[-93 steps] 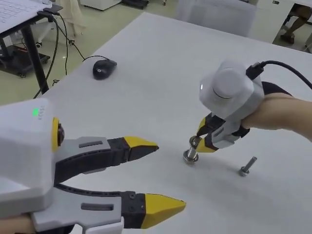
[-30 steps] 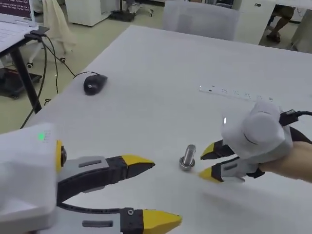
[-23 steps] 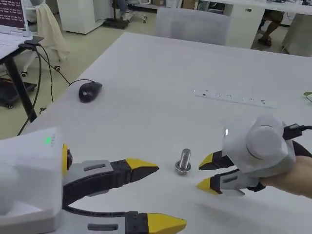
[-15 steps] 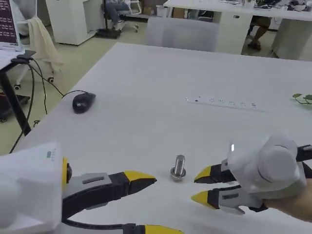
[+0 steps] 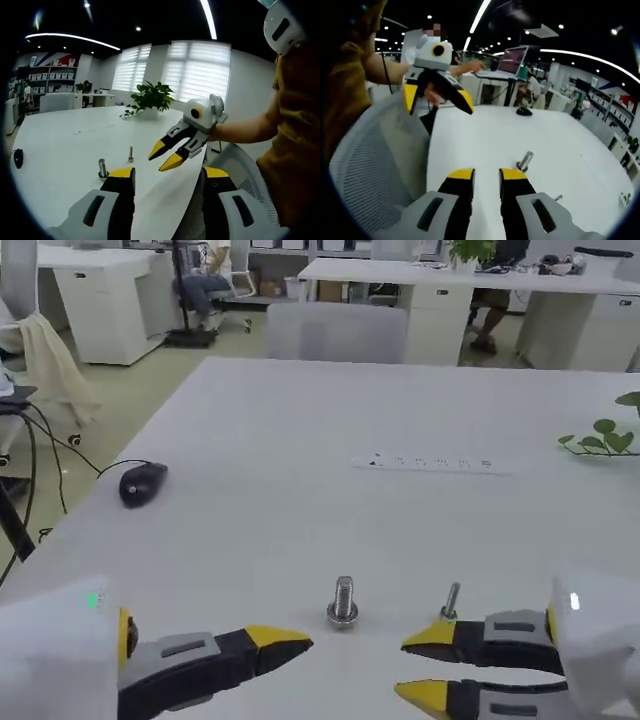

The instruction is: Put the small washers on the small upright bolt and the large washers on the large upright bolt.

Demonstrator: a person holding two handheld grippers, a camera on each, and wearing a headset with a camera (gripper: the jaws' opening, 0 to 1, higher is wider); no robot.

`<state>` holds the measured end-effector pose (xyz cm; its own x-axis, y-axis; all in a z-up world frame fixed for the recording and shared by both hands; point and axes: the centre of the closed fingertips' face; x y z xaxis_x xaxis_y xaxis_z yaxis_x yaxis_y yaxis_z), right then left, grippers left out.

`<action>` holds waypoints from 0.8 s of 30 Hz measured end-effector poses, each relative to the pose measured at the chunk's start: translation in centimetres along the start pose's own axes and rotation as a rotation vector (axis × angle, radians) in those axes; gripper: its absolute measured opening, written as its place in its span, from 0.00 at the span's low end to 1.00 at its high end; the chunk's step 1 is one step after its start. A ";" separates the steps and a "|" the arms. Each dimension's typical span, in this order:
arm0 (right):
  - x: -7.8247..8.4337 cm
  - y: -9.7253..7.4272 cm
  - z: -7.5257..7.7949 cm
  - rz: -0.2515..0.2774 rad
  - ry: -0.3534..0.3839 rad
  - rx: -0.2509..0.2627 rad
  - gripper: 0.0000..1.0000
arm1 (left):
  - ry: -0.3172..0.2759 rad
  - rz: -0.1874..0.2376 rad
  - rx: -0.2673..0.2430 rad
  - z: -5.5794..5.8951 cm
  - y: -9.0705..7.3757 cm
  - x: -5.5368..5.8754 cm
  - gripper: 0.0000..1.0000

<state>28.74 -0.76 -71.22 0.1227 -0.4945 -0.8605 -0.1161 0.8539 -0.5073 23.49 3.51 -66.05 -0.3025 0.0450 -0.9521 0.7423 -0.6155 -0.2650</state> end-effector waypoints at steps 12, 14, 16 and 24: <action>1.9 -4.5 -1.8 0.092 0.120 0.070 0.34 | -0.028 0.029 -0.023 -0.1 -1.5 -0.1 0.54; 1.9 -5.4 -1.7 0.102 0.121 0.091 0.35 | -0.028 0.031 -0.033 -0.4 -1.8 -0.1 0.54; 1.6 -6.0 -1.7 0.120 0.132 0.105 0.35 | -0.030 0.033 -0.044 -0.6 -2.0 0.0 0.54; 1.9 -8.3 -2.1 0.144 0.153 0.180 0.36 | -0.033 0.048 -0.066 -0.9 -2.7 -0.6 0.54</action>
<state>27.82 -9.09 -68.72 -0.0342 -0.3728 -0.9273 0.0571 0.9256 -0.3742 22.21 5.81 -64.93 -0.2840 -0.0099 -0.9588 0.7938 -0.5632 -0.2294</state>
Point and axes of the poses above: the centre of the closed fingertips' face, and the gripper's own axes: y roughly forward along the fingers, z roughly to its right, x roughly out of its underside, and after that the axes turned 15 degrees about -x, right-handed
